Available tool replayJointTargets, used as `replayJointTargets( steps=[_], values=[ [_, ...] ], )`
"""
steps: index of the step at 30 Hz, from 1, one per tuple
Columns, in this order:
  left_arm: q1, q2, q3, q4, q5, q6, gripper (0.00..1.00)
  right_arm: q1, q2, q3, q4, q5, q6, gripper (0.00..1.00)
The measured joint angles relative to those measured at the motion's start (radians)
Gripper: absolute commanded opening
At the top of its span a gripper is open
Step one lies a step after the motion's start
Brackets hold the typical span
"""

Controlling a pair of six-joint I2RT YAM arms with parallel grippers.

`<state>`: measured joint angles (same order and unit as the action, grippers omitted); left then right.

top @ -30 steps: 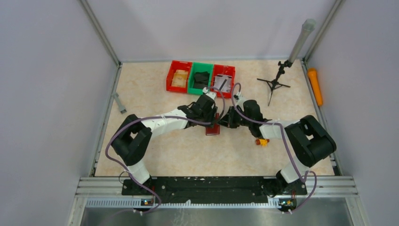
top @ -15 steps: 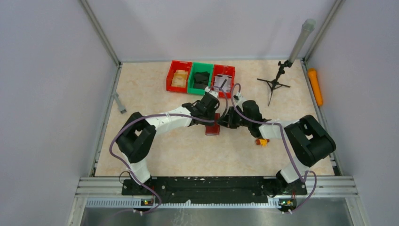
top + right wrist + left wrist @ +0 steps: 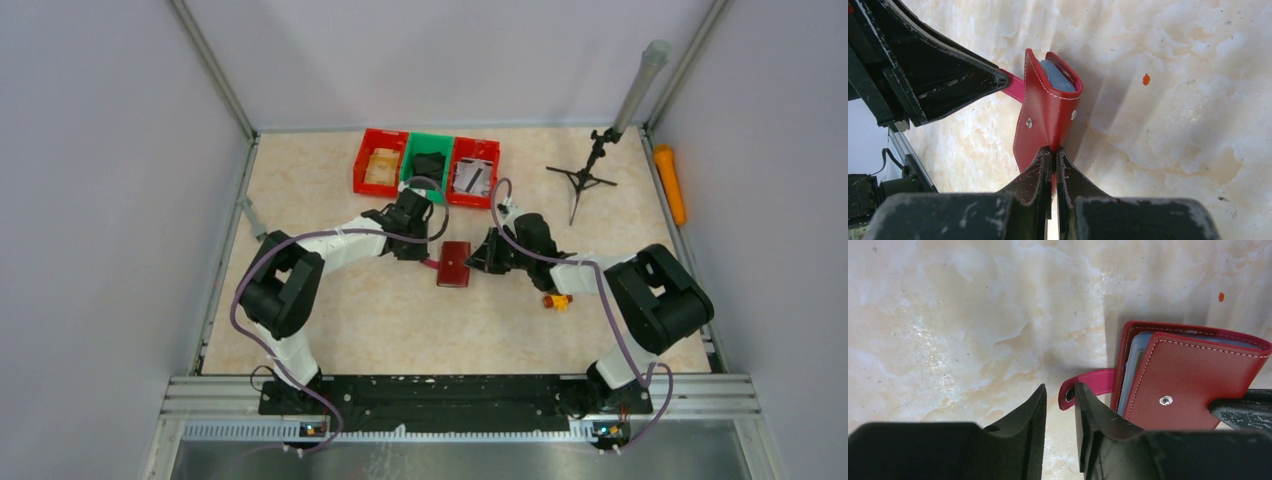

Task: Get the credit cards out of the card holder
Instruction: Open the card holder at the center of the board.

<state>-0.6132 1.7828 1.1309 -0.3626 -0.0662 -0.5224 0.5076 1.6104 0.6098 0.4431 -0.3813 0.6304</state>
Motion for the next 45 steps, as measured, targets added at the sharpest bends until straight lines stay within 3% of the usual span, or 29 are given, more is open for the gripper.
replayJointTargets(
  steps=[7,15,18,20,24,27,31,34,36,37,45],
  values=[
    [0.002,0.000,-0.007,0.010,0.052,-0.003,0.41,0.000,0.001,0.000,-0.010,0.002,0.000,0.00],
    [0.055,0.000,-0.019,0.046,0.212,-0.019,0.16,-0.002,0.003,0.000,-0.017,0.003,0.000,0.00],
    [0.070,0.001,-0.023,0.057,0.267,-0.023,0.02,-0.005,0.005,0.000,-0.018,0.003,-0.001,0.00],
    [0.071,0.001,-0.024,0.069,0.301,-0.025,0.00,-0.007,0.005,0.002,-0.026,0.008,-0.001,0.08],
    [0.071,0.000,-0.038,0.106,0.365,-0.024,0.00,-0.011,0.005,0.013,-0.071,0.042,-0.006,0.43],
    [0.072,-0.016,-0.088,0.169,0.416,-0.026,0.00,-0.015,0.004,0.014,-0.096,0.086,-0.022,0.60],
    [0.075,-0.124,-0.211,0.266,0.469,-0.032,0.00,-0.015,-0.018,0.013,-0.105,0.127,-0.028,0.62],
    [0.075,-0.226,-0.265,0.337,0.497,-0.034,0.00,-0.017,-0.034,0.012,-0.109,0.150,-0.030,0.72],
    [0.075,-0.280,-0.285,0.388,0.513,-0.034,0.00,-0.018,-0.048,0.003,-0.100,0.151,-0.034,0.87],
    [0.075,-0.298,-0.288,0.411,0.521,-0.034,0.00,-0.018,-0.061,-0.009,-0.087,0.144,-0.037,0.89],
    [0.075,-0.309,-0.290,0.476,0.551,-0.034,0.00,-0.018,-0.135,-0.077,0.028,0.048,-0.040,0.91]
  ],
)
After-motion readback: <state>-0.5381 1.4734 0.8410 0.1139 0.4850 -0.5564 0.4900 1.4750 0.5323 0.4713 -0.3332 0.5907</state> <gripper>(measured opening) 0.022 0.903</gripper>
